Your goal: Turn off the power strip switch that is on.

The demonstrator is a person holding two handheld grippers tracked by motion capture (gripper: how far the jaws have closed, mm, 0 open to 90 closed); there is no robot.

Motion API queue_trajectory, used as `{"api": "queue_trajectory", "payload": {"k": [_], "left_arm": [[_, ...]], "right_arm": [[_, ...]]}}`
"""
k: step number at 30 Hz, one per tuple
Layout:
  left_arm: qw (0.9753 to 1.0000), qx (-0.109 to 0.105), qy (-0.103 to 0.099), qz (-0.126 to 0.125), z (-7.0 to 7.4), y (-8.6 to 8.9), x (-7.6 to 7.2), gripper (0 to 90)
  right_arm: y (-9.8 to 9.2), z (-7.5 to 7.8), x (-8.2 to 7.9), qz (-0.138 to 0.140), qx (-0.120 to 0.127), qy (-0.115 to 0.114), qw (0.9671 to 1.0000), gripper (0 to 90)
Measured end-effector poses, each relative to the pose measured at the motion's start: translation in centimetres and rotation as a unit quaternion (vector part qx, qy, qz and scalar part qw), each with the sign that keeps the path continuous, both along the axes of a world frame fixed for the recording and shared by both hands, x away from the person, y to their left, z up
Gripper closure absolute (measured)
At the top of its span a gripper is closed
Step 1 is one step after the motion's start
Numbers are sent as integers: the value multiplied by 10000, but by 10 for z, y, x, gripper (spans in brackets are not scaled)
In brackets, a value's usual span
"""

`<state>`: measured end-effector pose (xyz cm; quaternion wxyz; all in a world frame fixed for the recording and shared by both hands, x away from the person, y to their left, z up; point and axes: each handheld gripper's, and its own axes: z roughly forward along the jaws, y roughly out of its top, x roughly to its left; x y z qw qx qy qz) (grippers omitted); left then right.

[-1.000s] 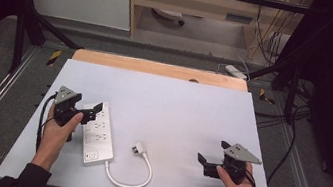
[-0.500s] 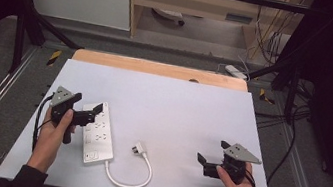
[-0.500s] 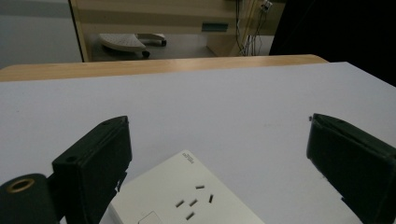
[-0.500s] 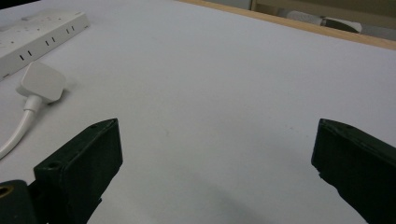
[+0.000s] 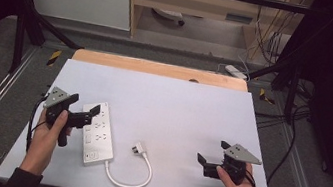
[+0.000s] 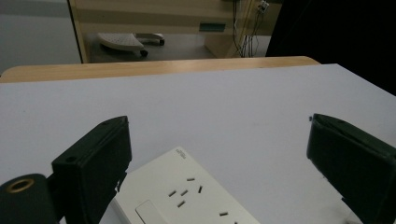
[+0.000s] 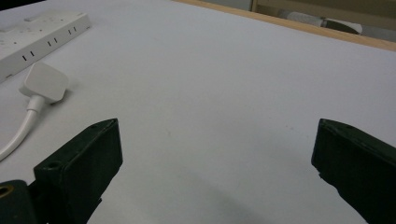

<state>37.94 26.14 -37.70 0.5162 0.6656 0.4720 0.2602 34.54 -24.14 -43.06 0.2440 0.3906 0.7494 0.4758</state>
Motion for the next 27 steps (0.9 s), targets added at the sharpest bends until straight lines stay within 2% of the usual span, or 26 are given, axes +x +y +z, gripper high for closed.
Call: {"api": "queue_trajectory", "payload": {"k": [11,27], "left_arm": [[9999,-46,-71,-88,11,0,-17,64],[9998,-125,-171,7,19,21,-40,64]], "right_arm": [[0,0,0,3,11,-13,10000,23],[0,0,0,8,5,-10,10000,22]]}}
